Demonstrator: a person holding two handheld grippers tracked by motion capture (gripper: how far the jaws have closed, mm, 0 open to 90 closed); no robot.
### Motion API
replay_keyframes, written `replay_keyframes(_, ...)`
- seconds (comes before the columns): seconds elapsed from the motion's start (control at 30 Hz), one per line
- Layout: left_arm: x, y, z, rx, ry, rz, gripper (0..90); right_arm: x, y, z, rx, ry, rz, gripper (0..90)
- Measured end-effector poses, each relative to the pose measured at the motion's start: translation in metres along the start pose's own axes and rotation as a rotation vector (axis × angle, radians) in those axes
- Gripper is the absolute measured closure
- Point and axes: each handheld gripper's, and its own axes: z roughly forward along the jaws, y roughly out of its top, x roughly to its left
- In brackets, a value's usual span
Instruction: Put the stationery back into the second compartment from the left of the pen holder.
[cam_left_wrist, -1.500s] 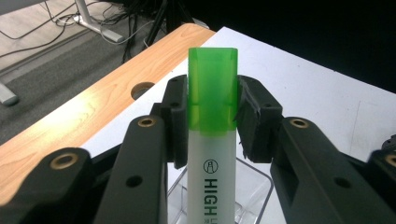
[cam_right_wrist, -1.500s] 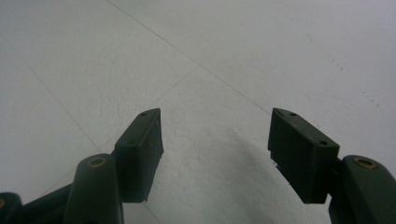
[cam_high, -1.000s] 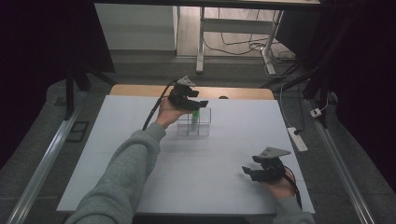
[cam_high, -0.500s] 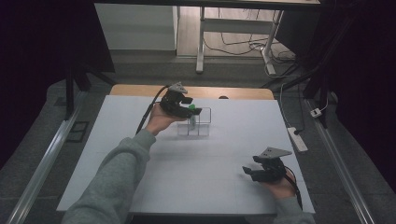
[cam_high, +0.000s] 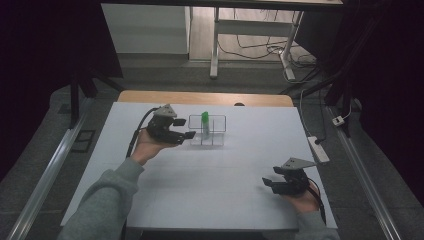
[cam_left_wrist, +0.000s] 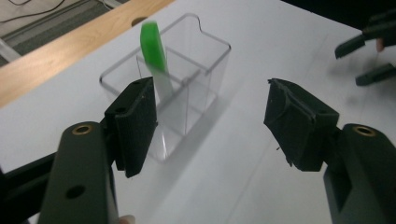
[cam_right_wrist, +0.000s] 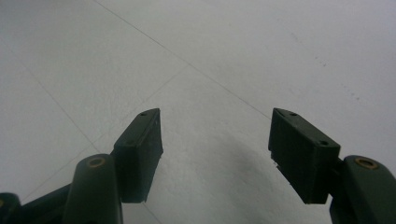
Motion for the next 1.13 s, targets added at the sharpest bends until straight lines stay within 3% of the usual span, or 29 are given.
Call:
replay_keyframes(0.3, -0.013, -0.059, -0.031, 0.027, 0.030, -0.015, 34.1, -0.003, -0.002, -0.005, -0.011, -0.007, 0.004, 34.2)
replay_keyframes(0.63, -0.025, -0.104, -0.041, 0.067, 0.026, -0.062, 33.9, -0.005, -0.003, -0.008, -0.029, -0.017, -0.003, 33.9)
replay_keyframes(0.9, -0.026, -0.130, -0.049, 0.075, 0.037, -0.113, 33.9, -0.005, -0.003, -0.010, -0.041, -0.018, -0.010, 33.7)
replay_keyframes(1.13, -0.024, -0.133, -0.051, 0.069, 0.045, -0.125, 33.7, -0.003, -0.001, -0.011, -0.058, -0.020, -0.024, 33.5)
